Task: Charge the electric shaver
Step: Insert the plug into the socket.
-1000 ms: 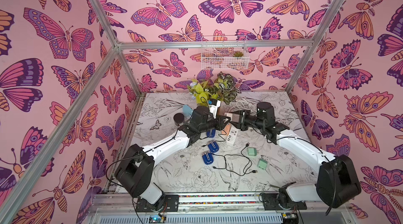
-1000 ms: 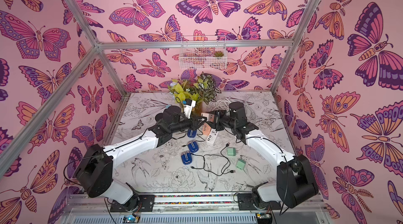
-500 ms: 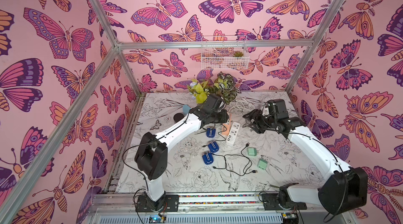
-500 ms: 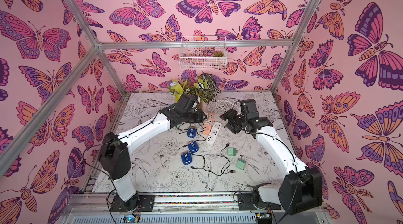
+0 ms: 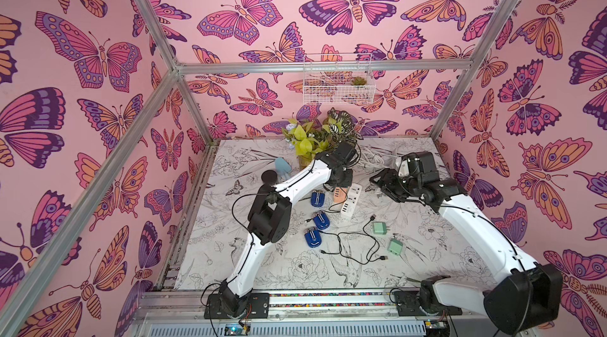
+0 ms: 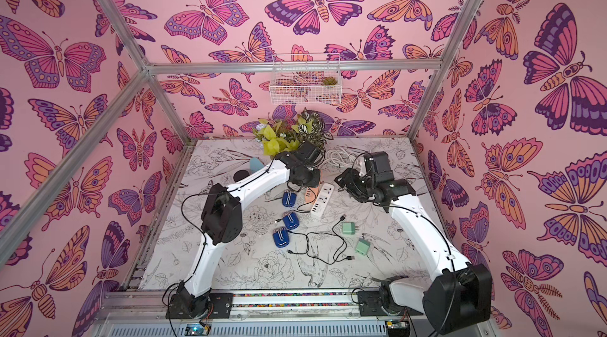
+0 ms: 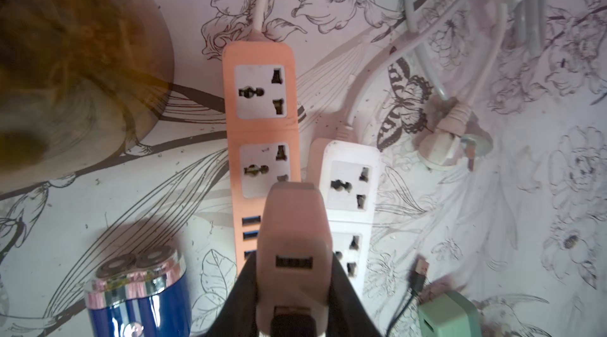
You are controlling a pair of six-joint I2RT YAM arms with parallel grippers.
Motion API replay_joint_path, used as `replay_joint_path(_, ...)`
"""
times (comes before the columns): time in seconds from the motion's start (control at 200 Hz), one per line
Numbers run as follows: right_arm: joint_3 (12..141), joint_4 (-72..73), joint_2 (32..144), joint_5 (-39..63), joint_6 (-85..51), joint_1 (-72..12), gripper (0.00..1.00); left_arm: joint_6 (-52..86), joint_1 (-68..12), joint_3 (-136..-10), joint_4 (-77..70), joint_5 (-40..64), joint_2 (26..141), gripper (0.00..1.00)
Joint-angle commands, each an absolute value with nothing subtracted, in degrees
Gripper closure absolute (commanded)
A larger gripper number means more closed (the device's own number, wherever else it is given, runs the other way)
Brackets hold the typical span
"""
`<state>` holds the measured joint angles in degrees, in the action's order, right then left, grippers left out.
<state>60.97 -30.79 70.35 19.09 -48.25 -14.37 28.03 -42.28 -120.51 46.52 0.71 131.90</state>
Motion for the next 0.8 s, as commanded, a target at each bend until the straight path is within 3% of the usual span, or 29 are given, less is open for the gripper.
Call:
replay_joint_path(0.0, 60.1, -32.5, 69.0, 17.6, -46.6, -14.2, 0.36, 26.5, -42.0, -125.5, 52.1, -1.9, 135.2, 1.0)
replay_joint_path(0.391, 59.7, -34.9, 67.3, 18.1, -45.4, -13.3, 0.36, 27.4, -41.7, -130.9, 52.7, -2.3, 140.4, 1.0)
replay_joint_path(0.796, 59.5, -35.5, 68.1, 20.2, -44.9, -12.2, 0.36, 31.4, -42.2, -145.4, 69.1, -5.3, 150.2, 1.0)
